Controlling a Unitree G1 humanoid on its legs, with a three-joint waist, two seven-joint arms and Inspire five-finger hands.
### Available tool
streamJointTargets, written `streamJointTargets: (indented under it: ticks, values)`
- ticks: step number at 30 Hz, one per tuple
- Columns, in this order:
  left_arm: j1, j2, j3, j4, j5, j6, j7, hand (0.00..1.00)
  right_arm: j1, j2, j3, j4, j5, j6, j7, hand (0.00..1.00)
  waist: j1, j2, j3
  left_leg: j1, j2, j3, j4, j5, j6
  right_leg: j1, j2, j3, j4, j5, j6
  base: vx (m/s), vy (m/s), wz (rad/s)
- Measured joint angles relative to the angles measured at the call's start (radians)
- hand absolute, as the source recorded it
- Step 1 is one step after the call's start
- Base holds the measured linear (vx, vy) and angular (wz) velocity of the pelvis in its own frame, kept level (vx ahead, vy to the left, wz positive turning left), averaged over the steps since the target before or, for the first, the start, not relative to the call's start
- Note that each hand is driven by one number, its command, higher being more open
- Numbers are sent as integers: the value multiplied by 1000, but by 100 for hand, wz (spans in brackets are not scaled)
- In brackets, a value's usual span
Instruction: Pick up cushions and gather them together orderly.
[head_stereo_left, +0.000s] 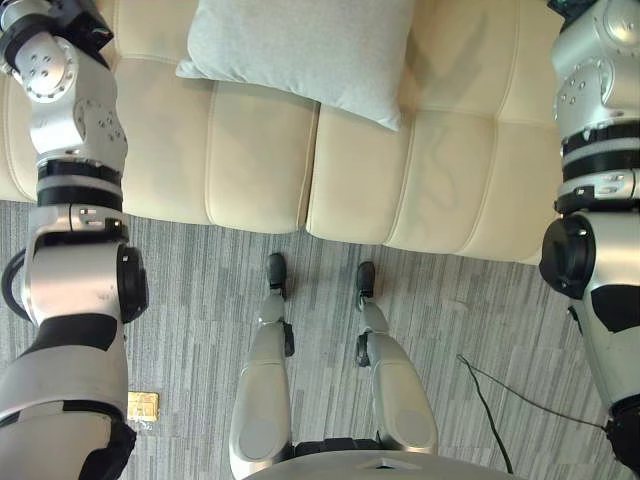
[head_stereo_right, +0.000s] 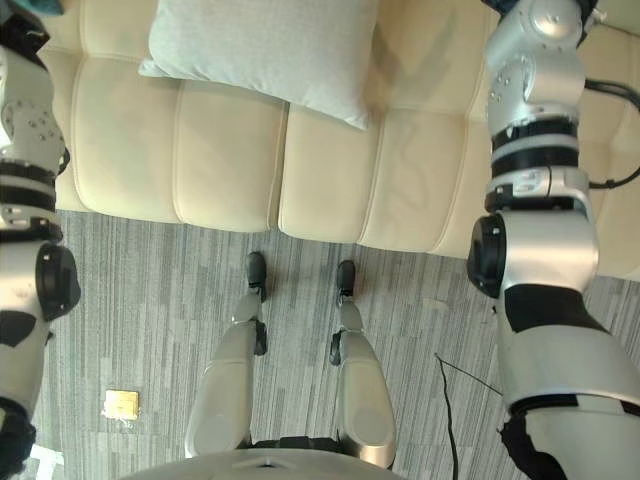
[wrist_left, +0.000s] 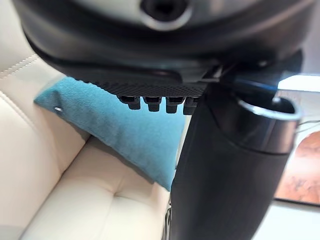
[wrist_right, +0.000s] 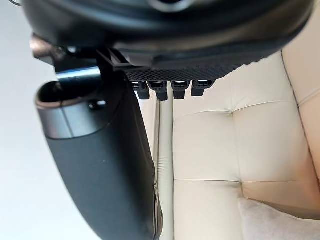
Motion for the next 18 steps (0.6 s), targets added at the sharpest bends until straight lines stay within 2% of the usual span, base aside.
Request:
streamJointTargets:
  ticks: [3,4,7,9,12,15,18]
  values:
    - [159,-1,69,-139,-1,-25,-14,100,162,0,-5,-137,4,-33,16,100,7,0,0,27,-3,0,-6,0,0,24,-2,-2,-5,0,0,121,67,2]
    - [275,-17,113,-215,14,-28,-23,100,297,6,-17,-219,1,-42,35,100,12,0,0,50,-3,0,-15,0,0,42,-1,-2,-5,0,0,92,51,-2]
    - [483,-85,162,-312,61,-28,-41,100,538,53,-77,-303,-11,-47,69,100,23,1,-3,104,-4,5,-40,-1,-1,81,-1,-2,-5,-3,-1,133,79,-4]
    - [698,-198,188,-383,120,-27,-75,100,782,142,-139,-370,-32,-47,99,100,24,2,-23,140,-15,7,-69,-8,-11,106,-12,-3,-5,-33,-2,102,64,2]
    - [950,-347,186,-411,152,7,-153,100,1037,260,-161,-384,-66,-39,169,100,25,8,-37,169,-15,17,-83,-9,-12,123,-12,3,-5,-50,1,127,66,-7]
    - [1126,-471,177,-391,169,59,-228,100,1240,368,-162,-384,-101,-26,234,100,21,10,-43,210,-5,26,-83,-14,-16,159,-2,9,-5,-59,-5,106,45,-11]
    - [1234,-525,167,-274,221,85,-295,100,1418,443,-161,-378,-167,-2,286,100,22,19,-106,246,9,29,-83,-31,-31,190,9,7,3,-74,-8,84,25,-4]
